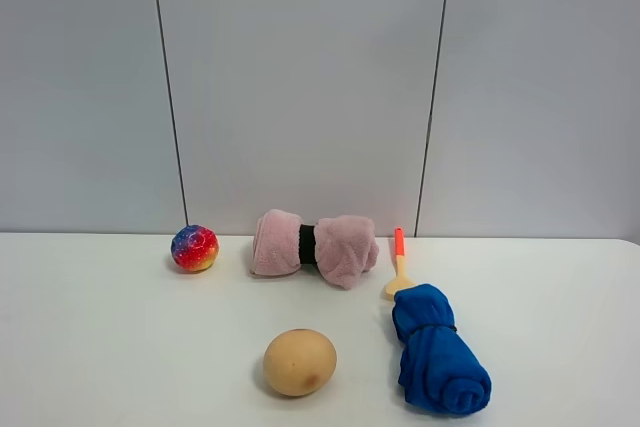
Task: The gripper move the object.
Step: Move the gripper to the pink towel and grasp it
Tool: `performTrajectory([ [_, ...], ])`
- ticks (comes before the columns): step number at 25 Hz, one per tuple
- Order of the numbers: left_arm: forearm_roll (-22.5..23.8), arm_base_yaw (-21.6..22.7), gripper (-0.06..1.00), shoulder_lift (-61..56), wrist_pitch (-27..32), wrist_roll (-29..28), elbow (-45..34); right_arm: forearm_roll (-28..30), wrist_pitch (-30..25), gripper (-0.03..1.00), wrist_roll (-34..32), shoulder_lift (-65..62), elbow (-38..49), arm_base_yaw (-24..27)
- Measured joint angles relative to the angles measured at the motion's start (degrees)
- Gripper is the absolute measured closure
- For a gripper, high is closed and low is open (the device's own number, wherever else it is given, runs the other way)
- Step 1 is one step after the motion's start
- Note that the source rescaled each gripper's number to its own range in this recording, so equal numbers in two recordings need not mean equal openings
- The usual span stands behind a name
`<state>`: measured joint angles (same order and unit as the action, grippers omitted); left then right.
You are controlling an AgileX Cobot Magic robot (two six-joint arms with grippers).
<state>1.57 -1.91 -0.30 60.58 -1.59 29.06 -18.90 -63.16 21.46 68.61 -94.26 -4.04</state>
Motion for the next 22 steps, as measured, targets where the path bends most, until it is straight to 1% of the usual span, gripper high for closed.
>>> performTrajectory([
  [2,0.00,0.00,-0.06,0.00,0.00,0.00,0.00,8.08,-2.96,0.19,-8.40,7.46,-6.85,-3.98],
  [3,0.00,0.00,-0.06,0.00,0.00,0.00,0.00,13.23,-4.80,0.19,-14.45,11.33,-9.70,-6.65],
  [4,0.00,0.00,-0.06,0.00,0.00,0.00,0.00,18.42,-5.53,0.19,-18.47,15.16,-12.22,-8.39],
  [5,0.00,0.00,-0.06,0.00,0.00,0.00,0.00,22.38,-5.96,0.19,-22.67,18.33,-14.03,-9.89],
  [6,0.00,0.00,-0.06,0.00,0.00,0.00,0.00,25.56,-6.07,0.19,-25.48,22.04,-15.86,-11.37],
  [7,0.00,0.00,-0.06,0.00,0.00,0.00,0.00,28.24,-6.14,0.19,-28.09,25.57,-17.11,-12.49],
  [8,0.00,0.00,-0.06,0.00,0.00,0.00,0.00,29.61,-6.14,0.19,-29.81,28.39,-18.24,-13.38],
  [11,0.00,0.00,-0.06,0.00,0.00,0.00,0.00,29.67,-5.87,0.19,-31.26,37.17,-19.32,-15.95],
  [13,0.00,0.00,-0.06,0.00,0.00,0.00,0.00,28.21,-4.06,0.19,-28.75,41.64,-19.39,-18.28],
  [14,0.00,0.00,-0.06,0.00,0.00,0.00,0.00,27.41,-2.53,0.19,-25.37,43.75,-19.39,-19.98],
  [19,0.00,0.00,-0.06,0.00,0.00,0.00,0.00,23.64,6.04,0.19,-0.79,51.13,-19.39,-24.98],
  [22,0.00,0.00,-0.06,0.00,0.00,0.00,0.00,23.06,11.10,0.19,7.62,54.39,-19.43,-25.90],
])
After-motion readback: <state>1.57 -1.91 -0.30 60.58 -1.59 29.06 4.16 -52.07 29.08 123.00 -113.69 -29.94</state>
